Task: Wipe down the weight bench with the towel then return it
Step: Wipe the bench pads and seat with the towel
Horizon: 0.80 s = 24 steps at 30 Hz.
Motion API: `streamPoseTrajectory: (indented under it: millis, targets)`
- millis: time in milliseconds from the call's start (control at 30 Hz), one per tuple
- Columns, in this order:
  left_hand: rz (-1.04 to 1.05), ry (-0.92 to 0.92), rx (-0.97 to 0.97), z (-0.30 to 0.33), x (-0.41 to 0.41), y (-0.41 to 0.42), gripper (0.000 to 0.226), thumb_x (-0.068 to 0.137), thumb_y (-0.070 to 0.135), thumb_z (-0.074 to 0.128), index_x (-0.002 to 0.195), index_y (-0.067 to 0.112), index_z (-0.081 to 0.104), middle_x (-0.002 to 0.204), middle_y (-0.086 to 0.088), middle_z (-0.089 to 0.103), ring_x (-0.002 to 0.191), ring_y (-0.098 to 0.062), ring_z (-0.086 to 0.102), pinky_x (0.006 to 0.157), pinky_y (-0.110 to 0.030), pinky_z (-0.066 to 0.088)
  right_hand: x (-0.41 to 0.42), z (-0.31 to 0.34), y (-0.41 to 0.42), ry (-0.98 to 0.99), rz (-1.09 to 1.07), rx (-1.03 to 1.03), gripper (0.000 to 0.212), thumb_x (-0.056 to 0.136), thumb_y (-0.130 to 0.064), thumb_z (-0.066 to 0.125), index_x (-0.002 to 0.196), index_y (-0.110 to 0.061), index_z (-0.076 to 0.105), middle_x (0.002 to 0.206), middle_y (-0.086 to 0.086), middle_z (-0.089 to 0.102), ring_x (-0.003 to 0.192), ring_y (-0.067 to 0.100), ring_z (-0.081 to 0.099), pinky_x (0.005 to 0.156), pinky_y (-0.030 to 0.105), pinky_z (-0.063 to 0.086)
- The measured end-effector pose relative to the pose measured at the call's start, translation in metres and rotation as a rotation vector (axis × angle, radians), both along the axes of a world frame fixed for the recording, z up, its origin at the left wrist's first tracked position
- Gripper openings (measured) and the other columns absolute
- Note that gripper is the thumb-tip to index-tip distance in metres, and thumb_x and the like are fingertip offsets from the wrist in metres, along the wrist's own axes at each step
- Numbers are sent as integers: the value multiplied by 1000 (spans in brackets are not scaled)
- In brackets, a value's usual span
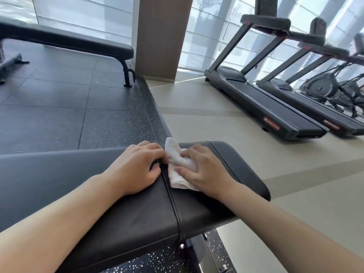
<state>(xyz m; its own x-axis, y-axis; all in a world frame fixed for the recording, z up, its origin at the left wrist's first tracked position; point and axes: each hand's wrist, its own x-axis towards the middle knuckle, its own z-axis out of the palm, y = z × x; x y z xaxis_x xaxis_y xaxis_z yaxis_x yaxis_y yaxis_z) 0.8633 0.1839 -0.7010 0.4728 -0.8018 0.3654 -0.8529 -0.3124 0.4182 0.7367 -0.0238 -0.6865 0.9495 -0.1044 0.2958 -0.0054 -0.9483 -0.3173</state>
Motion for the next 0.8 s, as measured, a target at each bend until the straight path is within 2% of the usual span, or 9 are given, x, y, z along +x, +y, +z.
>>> streamPoseTrajectory:
  millis: [100,233,400,533,700,800]
  targets:
    - [1,9,11,-1,1,-2,27,84,29,49,103,35,68,111,19,65,105,-14,57,94,-41,48,-28,-1,-3,98,31,-69,58,97,-64,47,145,-32,52,142,-15,43,131,10,40,114,27,30]
    - [-2,13,-14,-3,2,-3,24,84,28,51,99,37,67,109,21,64,103,-12,55,92,-41,48,12,4,-26,151,-64,-92,59,101,-59,47,152,-30,45,151,-9,41,140,15,37,117,28,25]
    - [-4,25,-29,-2,2,-2,24,84,28,50,98,38,67,108,22,65,103,-10,55,94,-41,49,50,1,-19,144,-125,-128,48,102,-51,48,143,-26,52,140,-1,51,128,25,47,112,37,32]
    - [1,84,-76,-3,7,1,27,83,22,49,95,31,71,105,20,72,105,-9,60,97,-39,50,14,2,4,65,-49,-121,37,97,-48,52,129,-30,54,124,-9,52,113,20,49,100,42,41]
    - [7,107,-97,-8,9,0,22,88,12,59,93,30,71,108,19,73,109,-9,60,100,-35,48,-54,11,-1,105,-22,-149,33,91,-52,55,118,-34,56,116,-17,49,108,11,48,97,37,43]
    - [5,94,-100,-8,9,-2,20,86,12,58,90,29,69,105,18,73,106,-11,60,98,-35,49,-58,17,-4,70,27,-191,39,91,-48,64,125,-32,55,124,-17,49,110,12,49,98,33,43]
